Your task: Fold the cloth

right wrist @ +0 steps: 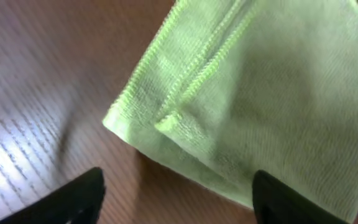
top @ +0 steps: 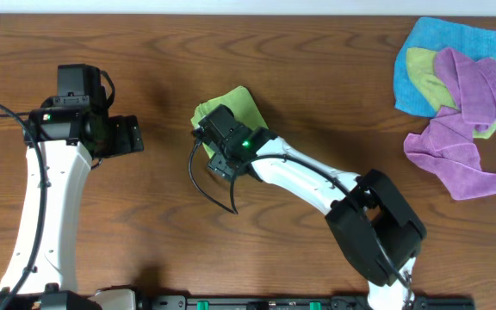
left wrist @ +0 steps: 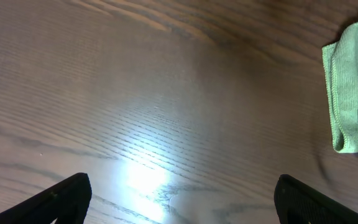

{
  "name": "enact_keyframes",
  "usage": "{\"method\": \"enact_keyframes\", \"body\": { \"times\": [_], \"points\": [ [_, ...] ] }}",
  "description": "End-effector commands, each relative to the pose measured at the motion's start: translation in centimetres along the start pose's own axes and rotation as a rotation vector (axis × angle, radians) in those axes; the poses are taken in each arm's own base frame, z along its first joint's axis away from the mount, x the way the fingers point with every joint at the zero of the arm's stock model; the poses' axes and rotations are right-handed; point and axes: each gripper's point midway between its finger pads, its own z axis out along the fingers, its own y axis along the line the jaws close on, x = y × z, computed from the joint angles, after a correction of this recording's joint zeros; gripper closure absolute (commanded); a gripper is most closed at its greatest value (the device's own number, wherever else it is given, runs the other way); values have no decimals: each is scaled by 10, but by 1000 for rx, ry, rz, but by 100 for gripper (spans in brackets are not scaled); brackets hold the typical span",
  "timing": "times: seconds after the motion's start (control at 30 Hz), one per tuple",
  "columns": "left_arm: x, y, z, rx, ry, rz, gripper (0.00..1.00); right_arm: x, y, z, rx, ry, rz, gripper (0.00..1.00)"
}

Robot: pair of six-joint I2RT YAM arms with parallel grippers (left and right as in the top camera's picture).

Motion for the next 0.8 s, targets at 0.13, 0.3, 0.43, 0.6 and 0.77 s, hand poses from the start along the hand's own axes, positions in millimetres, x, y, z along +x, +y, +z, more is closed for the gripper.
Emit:
{"method": "enact_keyframes", "body": {
  "times": [0.13, 0.3, 0.43, 0.6, 0.77],
  "points": [
    [1, 4, 3, -17, 6, 7, 5, 3, 3, 19, -45, -6, -112, 44],
    [1, 4, 3, -18, 6, 7, 5, 7, -3, 25, -40, 2, -139, 60],
    [1, 4, 3, -18, 6, 7, 5, 3, -4, 25, -34, -16, -140, 96],
    [1, 4, 3, -17, 5, 7, 5, -4, -6, 23, -26, -41, -139, 98],
    [0, 4, 3, -17, 2, 6, 5, -14, -5, 16, -22, -64, -143, 99]
  ]
}}
